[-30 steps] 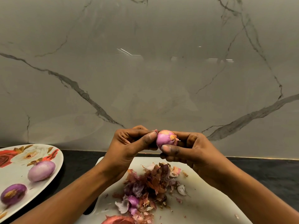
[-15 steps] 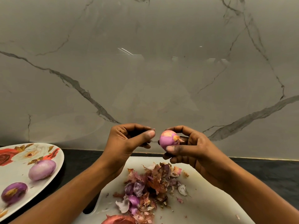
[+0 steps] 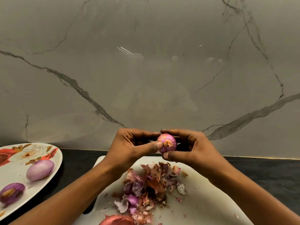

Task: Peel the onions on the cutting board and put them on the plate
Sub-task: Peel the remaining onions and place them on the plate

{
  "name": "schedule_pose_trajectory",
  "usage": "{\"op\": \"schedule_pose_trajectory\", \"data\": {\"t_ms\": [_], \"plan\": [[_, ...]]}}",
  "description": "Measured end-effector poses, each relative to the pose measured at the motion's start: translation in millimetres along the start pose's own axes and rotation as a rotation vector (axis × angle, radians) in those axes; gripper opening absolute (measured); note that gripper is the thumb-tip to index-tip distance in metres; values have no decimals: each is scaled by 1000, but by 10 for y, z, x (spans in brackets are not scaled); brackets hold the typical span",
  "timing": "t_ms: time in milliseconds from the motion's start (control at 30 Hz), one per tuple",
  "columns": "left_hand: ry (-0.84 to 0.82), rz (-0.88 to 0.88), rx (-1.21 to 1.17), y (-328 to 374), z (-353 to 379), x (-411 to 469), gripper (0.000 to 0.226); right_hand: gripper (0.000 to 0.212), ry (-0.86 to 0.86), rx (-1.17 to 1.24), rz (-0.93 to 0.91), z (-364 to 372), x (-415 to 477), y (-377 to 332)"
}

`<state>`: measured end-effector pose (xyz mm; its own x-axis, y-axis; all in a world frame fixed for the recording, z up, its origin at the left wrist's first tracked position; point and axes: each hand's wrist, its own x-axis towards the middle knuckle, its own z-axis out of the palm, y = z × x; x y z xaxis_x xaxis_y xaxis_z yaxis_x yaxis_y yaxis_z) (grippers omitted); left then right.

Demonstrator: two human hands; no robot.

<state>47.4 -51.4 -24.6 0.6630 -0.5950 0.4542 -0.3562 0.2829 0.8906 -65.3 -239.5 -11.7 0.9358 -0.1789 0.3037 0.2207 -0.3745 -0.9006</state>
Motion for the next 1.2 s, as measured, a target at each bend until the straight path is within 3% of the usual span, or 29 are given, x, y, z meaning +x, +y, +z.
{"op": "schedule_pose_trajectory", "data": {"t_ms": [367, 467, 633, 800, 1000, 1200], "plan": [[41, 45, 45, 17, -8, -4, 22, 62, 0, -78, -47, 3, 8, 23], [70, 50, 71, -7, -17, 13, 35, 62, -13, -41, -35, 2, 2, 16], [24, 40, 75, -14, -18, -1, 25, 61, 20, -8, -28, -15, 12, -3], [1, 33, 14, 5, 4, -14, 34, 57, 1, 73, 34, -36, 13, -19], [23, 58, 21, -13, -11, 3, 21, 51, -8, 82, 56, -24, 4, -28], [116, 34, -4, -24, -3, 45, 17, 61, -6, 141, 77, -34, 21, -25]]}}
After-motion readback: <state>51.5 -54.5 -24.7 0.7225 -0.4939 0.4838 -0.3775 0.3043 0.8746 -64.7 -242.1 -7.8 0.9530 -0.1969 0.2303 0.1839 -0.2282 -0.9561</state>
